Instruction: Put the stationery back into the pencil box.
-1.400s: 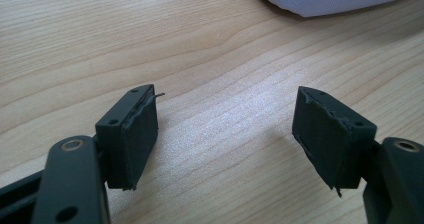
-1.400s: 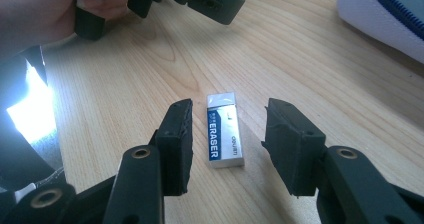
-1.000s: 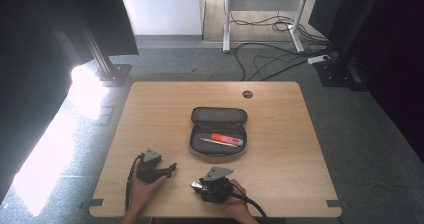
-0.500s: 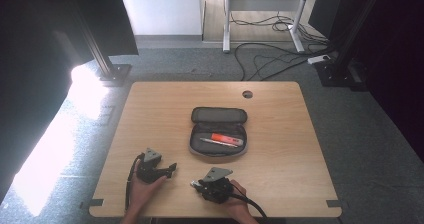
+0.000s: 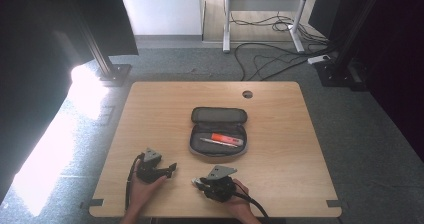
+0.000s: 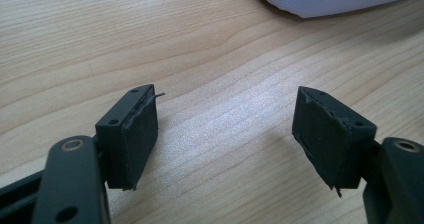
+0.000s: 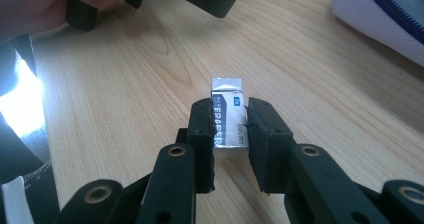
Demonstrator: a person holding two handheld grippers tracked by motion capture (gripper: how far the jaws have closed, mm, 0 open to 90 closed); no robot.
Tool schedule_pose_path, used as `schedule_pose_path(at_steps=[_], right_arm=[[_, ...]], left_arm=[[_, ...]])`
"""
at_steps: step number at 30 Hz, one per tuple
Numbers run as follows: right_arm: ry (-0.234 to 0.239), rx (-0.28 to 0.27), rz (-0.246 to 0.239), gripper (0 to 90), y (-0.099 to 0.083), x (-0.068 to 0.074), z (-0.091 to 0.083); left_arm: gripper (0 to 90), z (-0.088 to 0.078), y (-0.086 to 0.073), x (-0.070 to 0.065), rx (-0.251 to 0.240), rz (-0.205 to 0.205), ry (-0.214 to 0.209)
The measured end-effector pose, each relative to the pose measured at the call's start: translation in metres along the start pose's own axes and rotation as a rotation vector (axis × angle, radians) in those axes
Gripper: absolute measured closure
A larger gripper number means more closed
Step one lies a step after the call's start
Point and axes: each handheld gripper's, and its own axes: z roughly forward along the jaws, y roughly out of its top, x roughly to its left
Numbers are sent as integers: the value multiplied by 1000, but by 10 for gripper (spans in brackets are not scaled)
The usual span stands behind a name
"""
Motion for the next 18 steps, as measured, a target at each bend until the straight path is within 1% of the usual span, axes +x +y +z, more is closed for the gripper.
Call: schedule_pose_path(at_steps=[4,10,18], right_arm=[[3,-3,3,724,1,-1,-2],[13,-22,15,725,3,-4,-7],[6,-40,27,725,5,-9,-14]], left_arm=[[269,0,0,0,-1,0,0],[269,0,0,0,0,0,0],[269,0,0,0,1,1,1]])
